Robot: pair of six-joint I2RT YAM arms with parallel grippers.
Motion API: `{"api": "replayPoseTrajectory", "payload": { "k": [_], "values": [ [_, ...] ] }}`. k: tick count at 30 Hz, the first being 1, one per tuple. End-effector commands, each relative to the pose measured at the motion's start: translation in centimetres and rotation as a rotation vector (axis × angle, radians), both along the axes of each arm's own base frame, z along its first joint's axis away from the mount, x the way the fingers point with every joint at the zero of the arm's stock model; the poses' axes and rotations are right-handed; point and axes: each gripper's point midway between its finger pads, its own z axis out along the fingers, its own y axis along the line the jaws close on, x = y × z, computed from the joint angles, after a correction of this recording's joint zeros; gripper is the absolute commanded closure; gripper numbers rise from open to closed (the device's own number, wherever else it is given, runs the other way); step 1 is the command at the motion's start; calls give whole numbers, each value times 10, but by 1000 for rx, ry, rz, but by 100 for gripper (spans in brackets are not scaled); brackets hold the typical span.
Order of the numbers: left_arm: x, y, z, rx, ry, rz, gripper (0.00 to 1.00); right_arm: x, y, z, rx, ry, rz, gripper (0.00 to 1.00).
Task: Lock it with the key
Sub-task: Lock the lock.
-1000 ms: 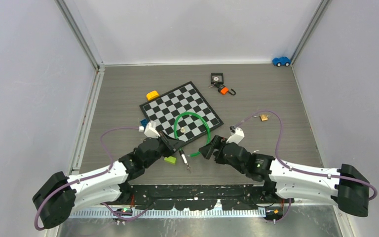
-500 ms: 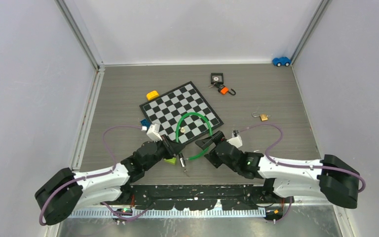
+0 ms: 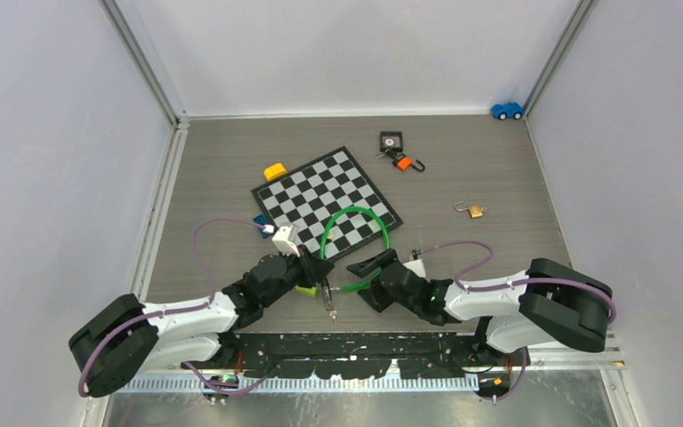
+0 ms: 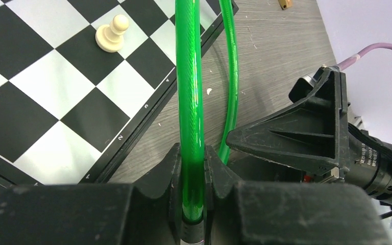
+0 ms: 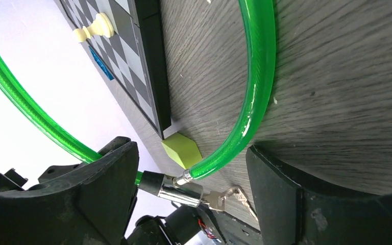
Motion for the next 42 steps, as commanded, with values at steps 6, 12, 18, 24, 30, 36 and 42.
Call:
{"api": "replayPoseTrajectory", "payload": {
  "k": [6, 12, 18, 24, 30, 36, 42],
  "values": [
    [11, -10, 27, 15, -139, -16, 100, 9, 8, 5, 85, 6, -58, 26],
    [6, -13, 33, 8, -159, -32, 100, 10, 9, -21, 63, 42, -79, 33],
    [2, -16, 36, 9, -175, -46, 100, 12, 15, -39, 125, 77, -105, 45],
    [0, -18, 35, 15, -175, -52, 100, 10, 28, -51, 206, 78, -71, 97],
    [0, -19, 35, 30, -189, -55, 100, 6, 39, -53, 248, 74, -36, 100],
    [1, -22, 34, 64, -212, -34, 100, 1, 57, -36, 235, 43, 20, 100],
    [5, -17, 45, 87, -281, 56, 100, -3, 66, -15, 243, 22, 36, 100]
  ]
}}
